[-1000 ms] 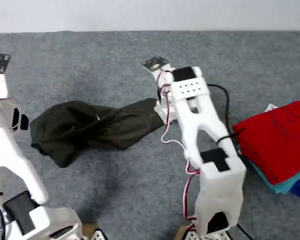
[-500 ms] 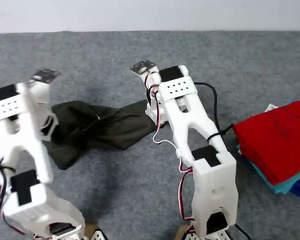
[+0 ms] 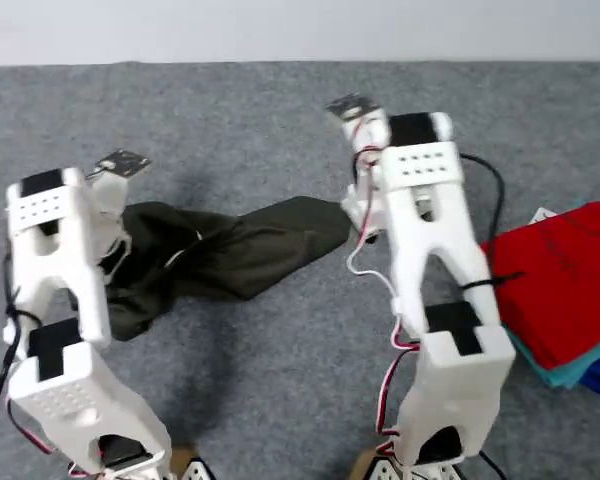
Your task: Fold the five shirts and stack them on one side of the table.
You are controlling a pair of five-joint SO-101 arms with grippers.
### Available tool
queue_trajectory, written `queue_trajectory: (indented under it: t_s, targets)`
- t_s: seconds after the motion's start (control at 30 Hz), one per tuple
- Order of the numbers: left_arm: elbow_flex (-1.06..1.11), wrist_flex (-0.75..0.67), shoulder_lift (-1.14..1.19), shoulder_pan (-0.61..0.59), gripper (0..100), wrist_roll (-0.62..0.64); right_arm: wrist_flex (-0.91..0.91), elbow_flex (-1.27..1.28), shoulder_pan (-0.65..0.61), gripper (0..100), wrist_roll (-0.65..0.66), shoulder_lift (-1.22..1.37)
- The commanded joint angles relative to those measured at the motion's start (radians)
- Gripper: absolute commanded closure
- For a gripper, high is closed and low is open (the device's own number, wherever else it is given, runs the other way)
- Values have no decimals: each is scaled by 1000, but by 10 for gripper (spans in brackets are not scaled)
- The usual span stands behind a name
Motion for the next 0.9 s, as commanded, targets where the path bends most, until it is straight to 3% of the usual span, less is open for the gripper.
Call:
queue_trajectory:
  t_s: [0.0,0.23,0.47,0.67,0.87]
  targets:
    - [-2,54,-15,-114,994,-78,39,-49,73,723,9,-99]
    - [-130,106,-21,-345,994,-132,41,-46,150,723,9,-140]
    - [-371,176,-72,-384,988,-78,41,-44,156,723,9,-196]
    - [-335,175,-284,-253,841,-38,42,-44,156,723,9,-228]
    - [-283,173,-416,57,820,49,42,-17,166,723,8,-260]
